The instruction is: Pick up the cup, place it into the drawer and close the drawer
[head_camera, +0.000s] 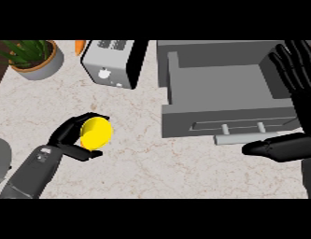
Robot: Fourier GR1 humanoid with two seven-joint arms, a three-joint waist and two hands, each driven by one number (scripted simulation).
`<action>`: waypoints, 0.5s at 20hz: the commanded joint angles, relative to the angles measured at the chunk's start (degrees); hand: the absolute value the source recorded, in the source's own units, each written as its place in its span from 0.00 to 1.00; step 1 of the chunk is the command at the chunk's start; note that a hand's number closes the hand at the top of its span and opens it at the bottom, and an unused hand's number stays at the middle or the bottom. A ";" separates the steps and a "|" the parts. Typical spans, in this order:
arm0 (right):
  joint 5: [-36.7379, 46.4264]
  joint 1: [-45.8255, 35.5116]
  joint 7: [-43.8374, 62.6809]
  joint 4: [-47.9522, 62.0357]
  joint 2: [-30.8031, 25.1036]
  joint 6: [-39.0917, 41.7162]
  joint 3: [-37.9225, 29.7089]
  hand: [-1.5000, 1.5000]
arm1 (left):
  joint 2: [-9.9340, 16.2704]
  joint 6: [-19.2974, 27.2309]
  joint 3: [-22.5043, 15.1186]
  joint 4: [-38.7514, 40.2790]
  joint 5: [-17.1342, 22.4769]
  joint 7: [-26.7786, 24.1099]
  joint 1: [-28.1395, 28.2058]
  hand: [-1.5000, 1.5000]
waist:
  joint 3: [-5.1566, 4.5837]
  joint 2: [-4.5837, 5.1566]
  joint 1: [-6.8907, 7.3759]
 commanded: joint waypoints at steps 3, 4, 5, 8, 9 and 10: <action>0.47 -1.72 0.12 1.54 -0.79 -0.38 -1.03 0.00 | -1.58 1.01 0.89 -3.25 0.55 -14.83 1.18 1.00 | -0.23 0.11 0.80; -1.01 -0.93 1.60 -0.31 -1.14 0.37 -1.13 0.00 | -1.67 3.76 1.14 -3.35 0.33 -13.82 -0.76 1.00 | -0.14 -0.21 0.23; -0.23 -0.50 -0.37 0.75 -1.15 0.23 -1.69 0.00 | -1.96 7.40 0.65 -3.74 -0.71 -16.52 1.15 1.00 | -0.10 -0.15 0.67; 0.26 -0.72 -0.21 0.48 0.22 -0.46 -0.31 0.00 | -2.50 -0.57 2.56 -3.35 2.61 -16.86 -0.03 1.00 | -0.08 -0.27 0.96; -0.43 -0.73 0.31 1.06 -0.27 -0.26 -1.15 0.00 | -3.41 -1.44 2.88 -4.52 3.52 -15.64 -1.75 1.00 | -0.04 -0.41 0.98; -1.78 -0.44 1.98 -1.43 -1.32 0.15 -2.15 0.00 | -4.12 3.81 5.10 -3.55 5.05 -17.98 1.42 1.00 | -0.13 -0.38 0.50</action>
